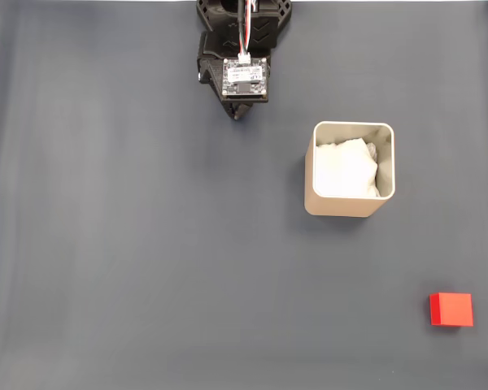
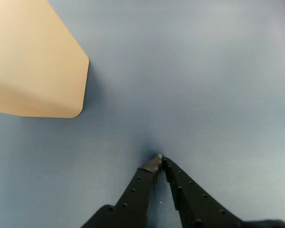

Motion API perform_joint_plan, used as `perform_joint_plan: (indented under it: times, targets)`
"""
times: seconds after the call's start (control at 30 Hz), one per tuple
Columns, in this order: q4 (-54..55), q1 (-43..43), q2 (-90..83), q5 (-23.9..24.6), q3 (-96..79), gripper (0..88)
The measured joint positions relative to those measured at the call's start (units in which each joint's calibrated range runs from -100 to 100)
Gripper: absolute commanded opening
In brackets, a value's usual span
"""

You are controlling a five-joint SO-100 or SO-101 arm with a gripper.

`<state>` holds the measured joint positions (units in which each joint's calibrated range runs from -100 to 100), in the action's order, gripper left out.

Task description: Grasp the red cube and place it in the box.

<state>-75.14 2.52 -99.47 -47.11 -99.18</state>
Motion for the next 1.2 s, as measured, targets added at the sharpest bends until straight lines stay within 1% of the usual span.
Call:
perform_joint_plan:
  times: [0.53, 0.8, 0.9, 1.2]
  targets:
    - [0.0, 0.0, 0.0, 0.0, 0.0, 0.2]
    - [0.8, 0.0, -0.1, 1.0, 0.0, 0.2]
    - [3.2, 0.0, 0.0, 1.7, 0.0, 0.2]
    - [18.2, 0.0, 0.4, 2.2, 0.0, 0.2]
